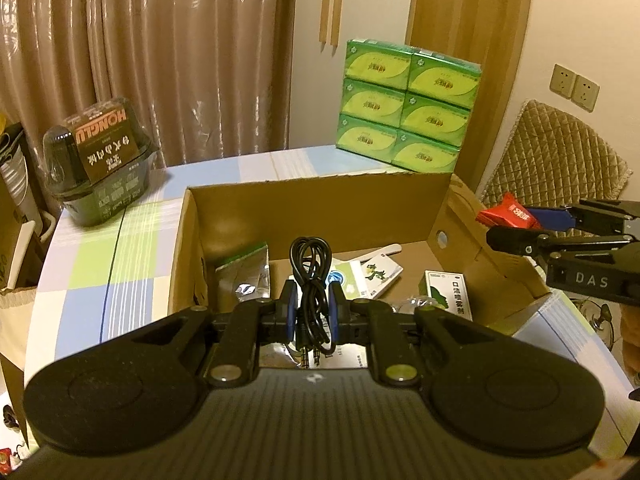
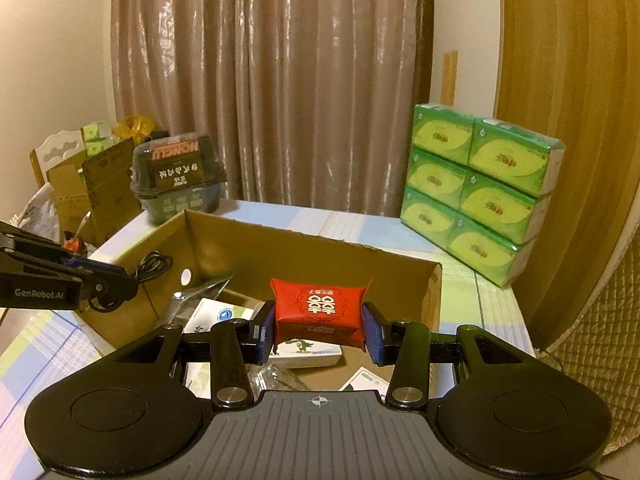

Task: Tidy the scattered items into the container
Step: 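Open both tools to drop the cable and candy into the box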

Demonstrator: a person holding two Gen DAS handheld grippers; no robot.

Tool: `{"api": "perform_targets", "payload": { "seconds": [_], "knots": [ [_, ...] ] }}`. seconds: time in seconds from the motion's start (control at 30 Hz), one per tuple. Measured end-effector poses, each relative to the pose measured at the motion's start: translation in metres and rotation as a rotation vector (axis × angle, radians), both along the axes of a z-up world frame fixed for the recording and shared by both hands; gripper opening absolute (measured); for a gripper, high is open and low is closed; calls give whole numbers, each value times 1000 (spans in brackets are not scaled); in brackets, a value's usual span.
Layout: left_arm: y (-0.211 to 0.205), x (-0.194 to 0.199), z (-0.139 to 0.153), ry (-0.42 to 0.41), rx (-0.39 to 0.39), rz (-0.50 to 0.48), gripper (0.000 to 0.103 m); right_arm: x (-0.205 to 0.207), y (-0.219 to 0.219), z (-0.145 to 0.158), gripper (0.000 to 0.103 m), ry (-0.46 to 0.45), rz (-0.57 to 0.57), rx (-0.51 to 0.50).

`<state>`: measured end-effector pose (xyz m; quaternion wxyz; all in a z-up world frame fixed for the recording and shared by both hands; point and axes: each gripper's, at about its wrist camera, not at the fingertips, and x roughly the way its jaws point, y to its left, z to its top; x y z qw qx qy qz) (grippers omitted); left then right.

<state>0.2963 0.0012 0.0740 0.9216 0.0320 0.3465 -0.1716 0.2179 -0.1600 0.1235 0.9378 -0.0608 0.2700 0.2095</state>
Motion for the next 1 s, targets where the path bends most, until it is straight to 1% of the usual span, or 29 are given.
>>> {"api": "perform_targets", "payload": {
  "seconds": [0.3,0.4,0.43,0.47,0.5,0.53,1.0],
  "knots": [
    [2,17,-9,14,-1,13,12,12,6,-3,42,-4,2,-2],
    [1,20,-10,-1,6,21,14,15,7,-5,42,0,1,-4],
    [1,21,-10,-16,16,30,27,16,7,-5,42,0,1,-4],
    [1,22,-10,-24,24,41,35,16,6,-6,42,1,0,-4],
    [3,23,-11,-23,23,48,37,16,6,-6,42,2,0,-5],
    [4,25,-11,-18,18,50,36,16,6,-7,42,4,-1,-6],
    [11,22,-16,-7,17,55,36,19,6,-11,42,13,-2,-6]
  ]
}}
